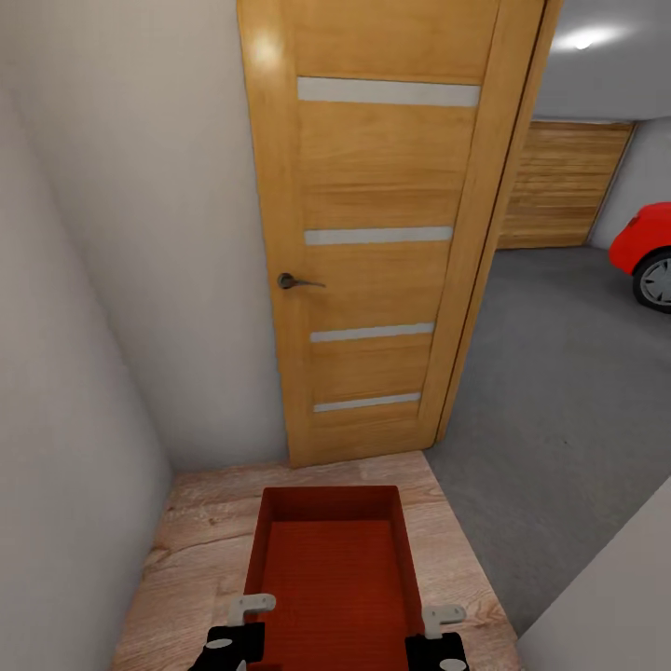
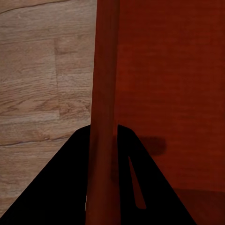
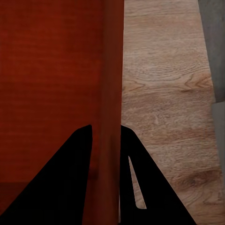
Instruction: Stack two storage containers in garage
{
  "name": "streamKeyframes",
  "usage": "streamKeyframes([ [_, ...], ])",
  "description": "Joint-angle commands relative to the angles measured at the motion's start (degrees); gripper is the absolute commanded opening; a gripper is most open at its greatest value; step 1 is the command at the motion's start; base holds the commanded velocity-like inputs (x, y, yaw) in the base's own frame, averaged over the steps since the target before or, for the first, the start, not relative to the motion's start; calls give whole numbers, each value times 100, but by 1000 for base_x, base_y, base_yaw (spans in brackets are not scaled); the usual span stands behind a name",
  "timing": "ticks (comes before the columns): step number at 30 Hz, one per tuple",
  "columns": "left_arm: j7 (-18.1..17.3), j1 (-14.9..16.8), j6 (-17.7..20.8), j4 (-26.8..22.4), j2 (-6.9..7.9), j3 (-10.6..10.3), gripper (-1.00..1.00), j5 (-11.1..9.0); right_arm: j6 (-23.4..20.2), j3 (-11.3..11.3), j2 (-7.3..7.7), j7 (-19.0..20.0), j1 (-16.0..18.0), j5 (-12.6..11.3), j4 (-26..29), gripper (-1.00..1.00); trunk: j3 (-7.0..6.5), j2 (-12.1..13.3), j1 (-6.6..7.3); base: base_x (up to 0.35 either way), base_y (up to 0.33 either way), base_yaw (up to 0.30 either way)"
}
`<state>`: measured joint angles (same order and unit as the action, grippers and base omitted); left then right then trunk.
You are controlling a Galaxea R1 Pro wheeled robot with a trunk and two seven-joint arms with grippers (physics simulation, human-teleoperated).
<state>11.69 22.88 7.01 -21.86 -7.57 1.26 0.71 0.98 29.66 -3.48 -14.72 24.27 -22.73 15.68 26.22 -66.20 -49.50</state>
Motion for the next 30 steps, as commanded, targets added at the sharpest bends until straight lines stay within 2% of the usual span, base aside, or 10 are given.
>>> streamKeyframes([
  [1,-9,-3,28,-2,-8,-386,-100,-71,24,47,0,-49,8,-46,-13,-100,6,-4,0,0,0,0],
  [7,-9,-3,28,-2,-8,-382,-100,-71,17,41,-2,-55,8,-60,-13,-100,6,-4,0,0,0,-69],
  [19,-9,-3,30,-2,-8,-381,-100,-71,16,47,-3,-52,8,-65,-13,-100,6,-4,0,2,1,-272],
  [30,-17,-3,48,7,-8,-381,-100,-71,15,49,-3,-49,8,-60,-13,-100,6,-4,0,181,213,-56],
])
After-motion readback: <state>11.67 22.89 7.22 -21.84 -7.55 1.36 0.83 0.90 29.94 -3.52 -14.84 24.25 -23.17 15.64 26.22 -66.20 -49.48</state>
